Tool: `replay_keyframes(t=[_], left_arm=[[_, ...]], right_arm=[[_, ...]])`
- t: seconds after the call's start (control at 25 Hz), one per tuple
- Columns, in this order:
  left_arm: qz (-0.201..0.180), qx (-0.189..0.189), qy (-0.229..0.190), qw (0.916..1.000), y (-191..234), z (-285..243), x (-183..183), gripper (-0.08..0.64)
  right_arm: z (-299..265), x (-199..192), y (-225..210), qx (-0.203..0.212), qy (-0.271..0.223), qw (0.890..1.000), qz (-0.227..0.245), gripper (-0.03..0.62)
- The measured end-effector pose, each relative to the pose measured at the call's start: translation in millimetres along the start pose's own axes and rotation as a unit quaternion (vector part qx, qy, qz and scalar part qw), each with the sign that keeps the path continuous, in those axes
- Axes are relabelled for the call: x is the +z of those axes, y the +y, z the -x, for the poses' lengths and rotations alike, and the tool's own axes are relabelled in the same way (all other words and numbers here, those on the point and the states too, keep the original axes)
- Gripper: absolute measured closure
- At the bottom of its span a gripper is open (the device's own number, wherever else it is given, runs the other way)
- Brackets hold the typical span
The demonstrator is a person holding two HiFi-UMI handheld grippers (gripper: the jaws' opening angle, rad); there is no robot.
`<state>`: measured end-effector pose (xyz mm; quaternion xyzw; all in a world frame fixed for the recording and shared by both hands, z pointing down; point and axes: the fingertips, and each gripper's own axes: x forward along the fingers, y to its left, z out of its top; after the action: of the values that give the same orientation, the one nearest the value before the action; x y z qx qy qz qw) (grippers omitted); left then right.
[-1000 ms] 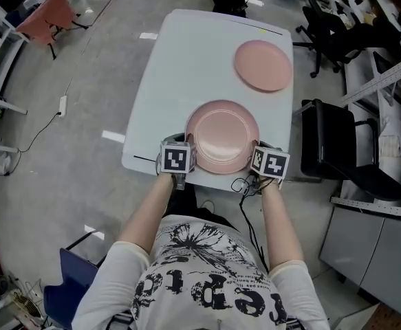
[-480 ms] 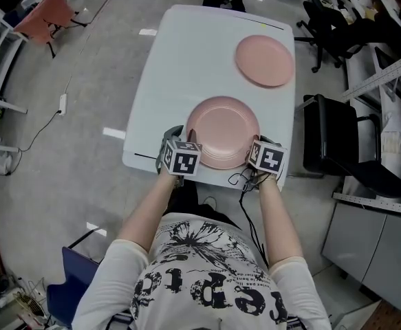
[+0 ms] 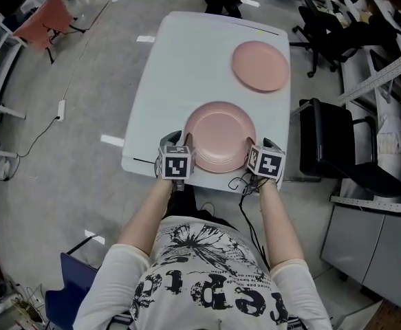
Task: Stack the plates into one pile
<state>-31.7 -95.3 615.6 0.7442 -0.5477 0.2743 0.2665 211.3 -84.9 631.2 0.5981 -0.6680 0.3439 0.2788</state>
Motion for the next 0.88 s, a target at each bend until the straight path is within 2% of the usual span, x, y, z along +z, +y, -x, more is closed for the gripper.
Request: replay_keyframes(t=[0.04,0.12,0.2,0.32,0.4,0.6,0.88], left_arm=[[0.002,-0.003,-0.008,1.0,-4.2,5.5,3.9,0.479],[0.004,-0.012,-0.022,0.9997,-14.9,18.1,12.8,0.556],[0.012,-0.037,-0.036,0.9986,-29.7,26.1,22.1,0.557],[0.032,-0.073,-0.046,0.9957,-52.4,30.5,33.4,0.557],[0.029,-0.084,-0.054,0.9946,-63.4,30.1,47.7,0.557],[0.007,-0.105,-0.066,0.9923,-80.8,12.9,93.1,0.557],[-0.046,-0.119,-0.072,0.9892,-92.6,-36.7,161.2,0.557]], right_arm=[[4.0,0.0,-2.0,0.004,0.0,1.0,-0.007,0.359],[14.2,3.0,-6.8,0.011,-0.01,1.0,-0.018,0.451],[26.0,8.7,-12.9,0.015,-0.026,0.999,-0.026,0.584],[40.8,17.8,-22.6,0.02,-0.049,0.999,-0.01,0.584],[49.0,31.4,-27.3,0.027,-0.076,0.997,0.017,0.586],[57.6,70.6,-42.2,0.024,-0.112,0.993,0.042,0.588],[33.6,132.7,-69.6,0.008,-0.125,0.992,0.031,0.586]])
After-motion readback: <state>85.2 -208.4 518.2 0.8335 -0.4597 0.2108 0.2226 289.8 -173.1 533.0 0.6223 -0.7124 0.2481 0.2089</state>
